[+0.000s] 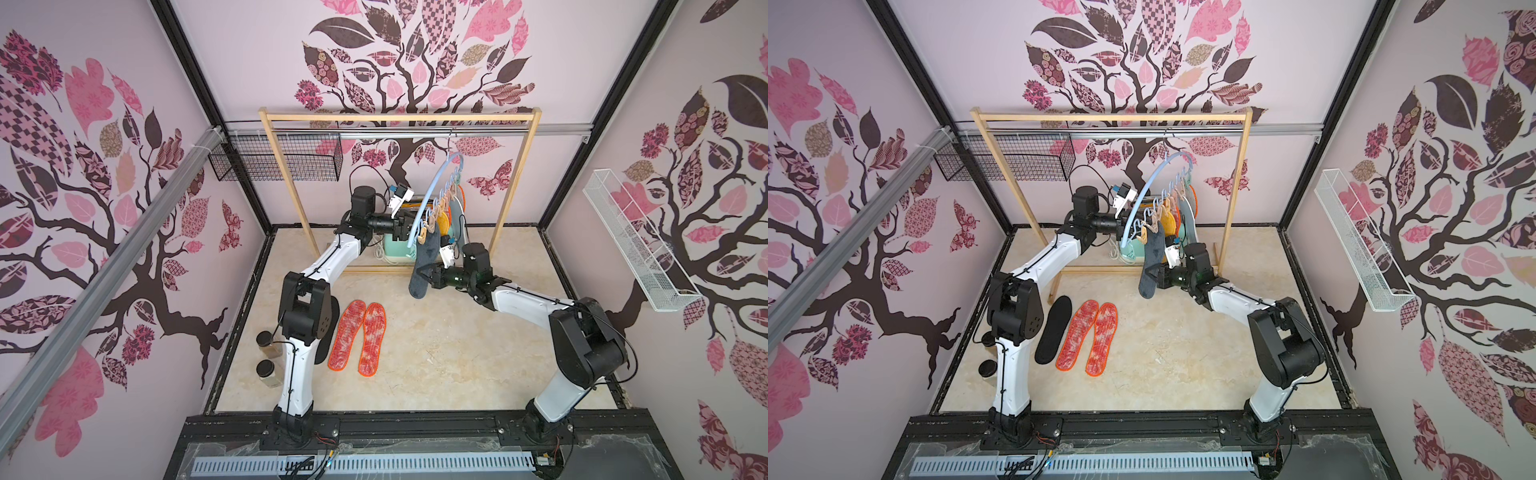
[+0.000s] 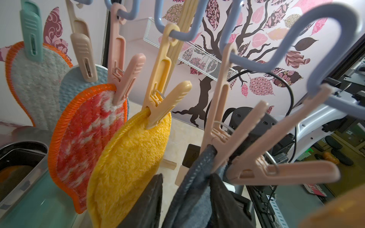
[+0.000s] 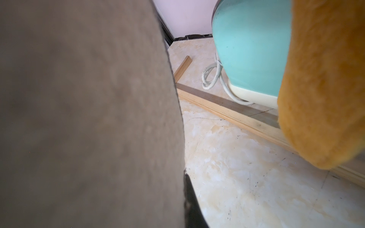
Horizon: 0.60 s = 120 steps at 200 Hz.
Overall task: Take the shoe insoles off the hanger
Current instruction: Open the clamp at the hanger.
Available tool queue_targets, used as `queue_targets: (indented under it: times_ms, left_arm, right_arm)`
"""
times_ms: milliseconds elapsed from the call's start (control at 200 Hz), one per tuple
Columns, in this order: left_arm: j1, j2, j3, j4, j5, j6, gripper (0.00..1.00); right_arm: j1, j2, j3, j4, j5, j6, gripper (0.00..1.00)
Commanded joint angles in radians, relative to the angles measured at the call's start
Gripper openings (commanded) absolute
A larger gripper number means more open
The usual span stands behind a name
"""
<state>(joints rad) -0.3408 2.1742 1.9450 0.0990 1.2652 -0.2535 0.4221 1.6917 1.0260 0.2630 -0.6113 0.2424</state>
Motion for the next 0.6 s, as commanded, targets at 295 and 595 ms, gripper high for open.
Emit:
queue_targets:
  times_ms: [295,595]
  left_arm:
    - [-0.054,0.068,0.155,0.152,0.087,-0.139,0.48]
    - [-0.062,0.076,0.18,0.222,0.104,-0.204,0.44]
  right_arm:
    - [0.0,0.036,0.045,0.002,-0.028,-0.014,0.07]
    - [0.0,0.036,0.047,-0.004,-0.033,-0.015,0.07]
